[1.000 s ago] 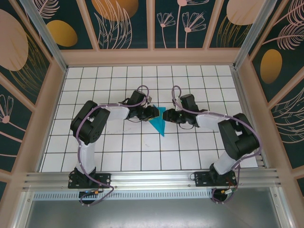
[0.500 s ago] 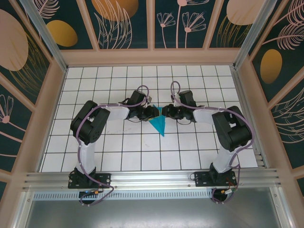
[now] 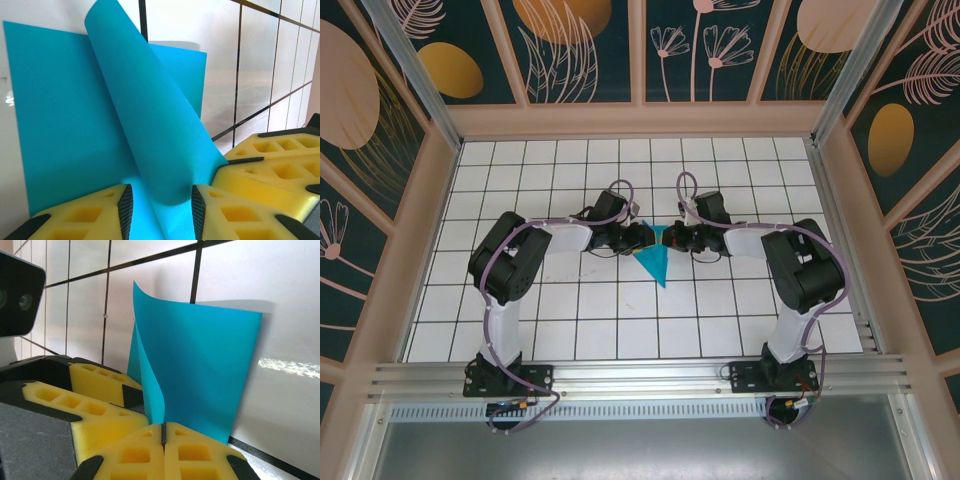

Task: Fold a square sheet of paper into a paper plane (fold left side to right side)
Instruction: Fourth fold the wing at the center of the table.

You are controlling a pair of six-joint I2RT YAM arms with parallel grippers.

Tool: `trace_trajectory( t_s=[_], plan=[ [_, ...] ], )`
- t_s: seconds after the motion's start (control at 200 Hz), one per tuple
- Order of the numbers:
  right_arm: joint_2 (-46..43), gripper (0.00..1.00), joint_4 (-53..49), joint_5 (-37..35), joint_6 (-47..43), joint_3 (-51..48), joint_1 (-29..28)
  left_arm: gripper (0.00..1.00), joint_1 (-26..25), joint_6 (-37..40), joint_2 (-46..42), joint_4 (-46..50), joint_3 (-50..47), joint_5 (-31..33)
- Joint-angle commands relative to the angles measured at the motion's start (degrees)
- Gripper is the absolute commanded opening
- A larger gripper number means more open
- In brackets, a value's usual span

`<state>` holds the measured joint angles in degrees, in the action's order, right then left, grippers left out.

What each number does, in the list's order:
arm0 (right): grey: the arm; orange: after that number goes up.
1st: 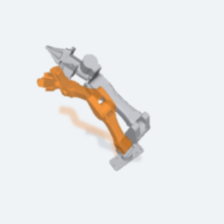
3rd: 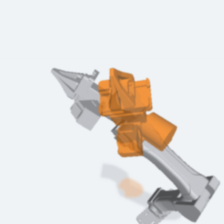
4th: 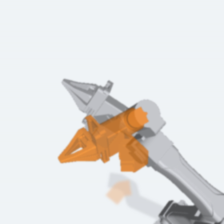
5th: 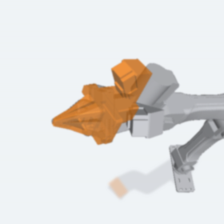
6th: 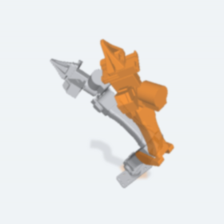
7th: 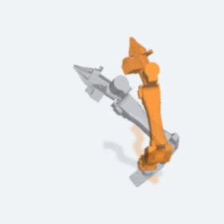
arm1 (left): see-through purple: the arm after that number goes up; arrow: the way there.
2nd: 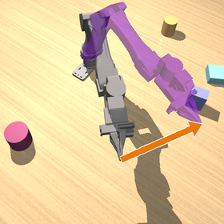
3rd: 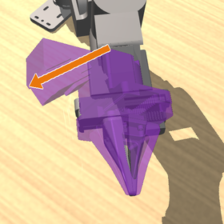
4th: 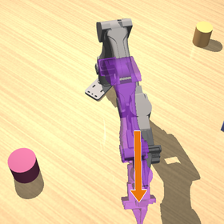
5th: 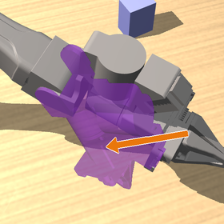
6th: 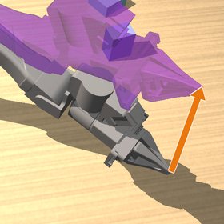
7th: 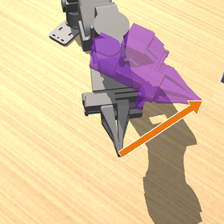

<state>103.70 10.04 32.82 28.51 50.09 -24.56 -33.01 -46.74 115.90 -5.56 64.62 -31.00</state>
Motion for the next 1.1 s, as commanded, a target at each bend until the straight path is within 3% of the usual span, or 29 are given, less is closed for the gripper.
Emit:
trace_trajectory(
  t_s=[0.0,0.46,1.091],
  plan=[
    [1.11,0.00,-2.01,-1.59,-2.01,1.50,0.30,0.39,-0.28,1.78,1.70,3.55,-1.40,3.01],
    [2.10,0.00,-4.76,-5.11,-3.00,1.66,0.39,0.39,-0.28,1.91,1.72,3.89,-1.08,2.97],
    [3.86,0.00,-4.90,-4.25,-3.22,2.37,-0.12,0.39,-0.29,2.00,1.83,3.89,-0.99,2.79]
  ],
)
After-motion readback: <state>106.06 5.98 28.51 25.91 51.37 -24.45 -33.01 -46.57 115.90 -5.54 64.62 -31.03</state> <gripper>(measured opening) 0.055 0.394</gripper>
